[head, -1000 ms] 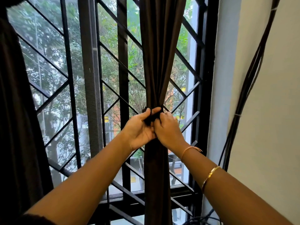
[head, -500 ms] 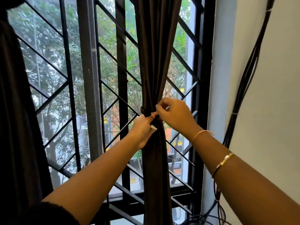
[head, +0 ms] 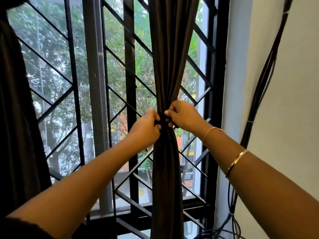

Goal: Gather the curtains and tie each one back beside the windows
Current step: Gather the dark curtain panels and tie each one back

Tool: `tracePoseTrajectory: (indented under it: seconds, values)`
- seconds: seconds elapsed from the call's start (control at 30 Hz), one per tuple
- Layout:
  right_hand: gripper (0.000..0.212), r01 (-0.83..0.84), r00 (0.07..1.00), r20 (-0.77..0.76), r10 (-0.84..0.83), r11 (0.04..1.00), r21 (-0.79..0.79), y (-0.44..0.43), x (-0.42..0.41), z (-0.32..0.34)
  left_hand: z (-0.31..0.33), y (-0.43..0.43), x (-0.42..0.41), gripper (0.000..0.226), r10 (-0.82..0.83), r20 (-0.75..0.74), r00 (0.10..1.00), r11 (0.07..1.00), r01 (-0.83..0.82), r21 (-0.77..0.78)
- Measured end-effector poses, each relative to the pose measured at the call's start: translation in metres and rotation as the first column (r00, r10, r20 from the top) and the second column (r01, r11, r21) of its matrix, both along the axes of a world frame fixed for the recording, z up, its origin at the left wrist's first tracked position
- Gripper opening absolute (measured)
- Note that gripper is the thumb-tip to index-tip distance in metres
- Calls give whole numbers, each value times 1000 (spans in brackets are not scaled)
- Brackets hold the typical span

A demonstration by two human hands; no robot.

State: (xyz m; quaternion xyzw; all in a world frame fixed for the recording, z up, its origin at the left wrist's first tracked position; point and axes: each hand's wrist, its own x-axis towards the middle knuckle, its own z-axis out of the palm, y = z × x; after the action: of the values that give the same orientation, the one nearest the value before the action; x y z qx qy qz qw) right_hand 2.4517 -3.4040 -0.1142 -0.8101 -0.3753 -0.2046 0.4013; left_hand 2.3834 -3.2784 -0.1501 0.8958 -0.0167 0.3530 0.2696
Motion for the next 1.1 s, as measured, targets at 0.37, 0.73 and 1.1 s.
tracePoseTrajectory:
  seconds: [0.37,0.73,1.1]
  values:
    - [11,-290,935,-140,325,931,224,-18,-7,-11,15,9,5,26,19,27,999,891,-29,454]
    - [12,-349,936,85,342,933,90,-25,-4,-22,52,25,6,35,-399,-414,818,914,315,-257]
    - [4,-234,928,247,277,953,-190,-24,0,-22,35,25,5,12,-59,-131,990,970,88,226]
